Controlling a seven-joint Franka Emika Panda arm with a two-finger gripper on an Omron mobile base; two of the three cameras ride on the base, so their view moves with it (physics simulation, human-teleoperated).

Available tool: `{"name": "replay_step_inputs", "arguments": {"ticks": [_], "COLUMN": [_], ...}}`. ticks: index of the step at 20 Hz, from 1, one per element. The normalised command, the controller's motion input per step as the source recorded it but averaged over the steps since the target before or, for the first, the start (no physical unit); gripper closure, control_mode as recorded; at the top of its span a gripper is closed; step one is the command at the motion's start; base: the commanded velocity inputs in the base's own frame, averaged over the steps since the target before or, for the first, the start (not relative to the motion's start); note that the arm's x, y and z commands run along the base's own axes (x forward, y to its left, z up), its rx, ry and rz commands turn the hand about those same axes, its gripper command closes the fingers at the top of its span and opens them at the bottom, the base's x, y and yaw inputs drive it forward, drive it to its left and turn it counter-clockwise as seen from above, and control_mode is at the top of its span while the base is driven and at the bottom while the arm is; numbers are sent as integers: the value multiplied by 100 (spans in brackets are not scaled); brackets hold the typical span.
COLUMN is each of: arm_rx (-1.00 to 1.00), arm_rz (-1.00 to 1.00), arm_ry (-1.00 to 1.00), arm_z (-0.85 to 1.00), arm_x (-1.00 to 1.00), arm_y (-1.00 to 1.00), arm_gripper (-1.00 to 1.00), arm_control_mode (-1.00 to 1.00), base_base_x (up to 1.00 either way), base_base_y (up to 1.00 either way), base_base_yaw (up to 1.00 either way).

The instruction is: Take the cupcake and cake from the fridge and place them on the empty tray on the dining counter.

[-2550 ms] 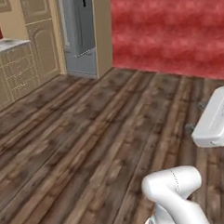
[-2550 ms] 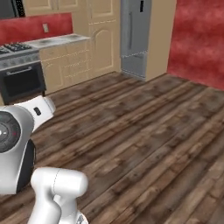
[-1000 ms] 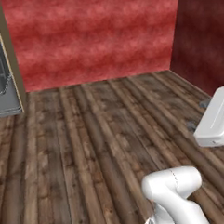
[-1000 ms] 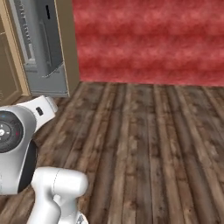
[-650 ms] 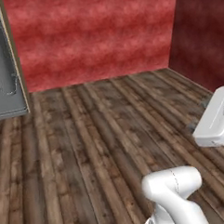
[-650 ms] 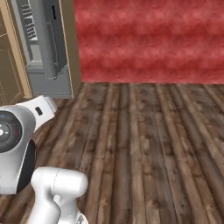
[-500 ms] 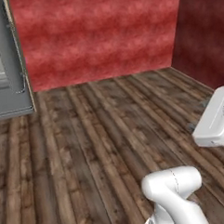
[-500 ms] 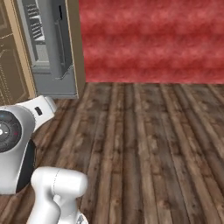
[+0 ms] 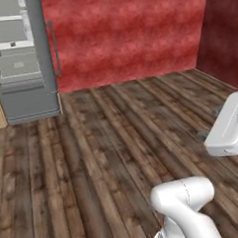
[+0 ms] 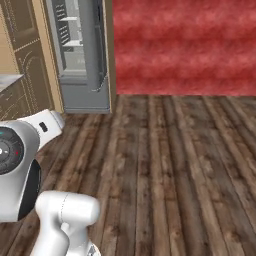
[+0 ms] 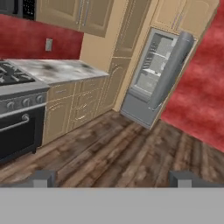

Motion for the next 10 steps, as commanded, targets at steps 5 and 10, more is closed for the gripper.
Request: {"name": "replay_step_inputs", "arguments": {"ticks": [5, 10], "arm_rx": [0, 0], "arm_rz": [0, 0], "arm_ry": [0, 0], "arm_z": [0, 0], "arm_x": [0, 0], "arm_y": [0, 0], "arm_gripper": [-100, -100], "arm_control_mode": [100, 100], "base_base_x": [65, 100], "base_base_y": [100, 100], "base_base_yaw": [-8, -19]}}
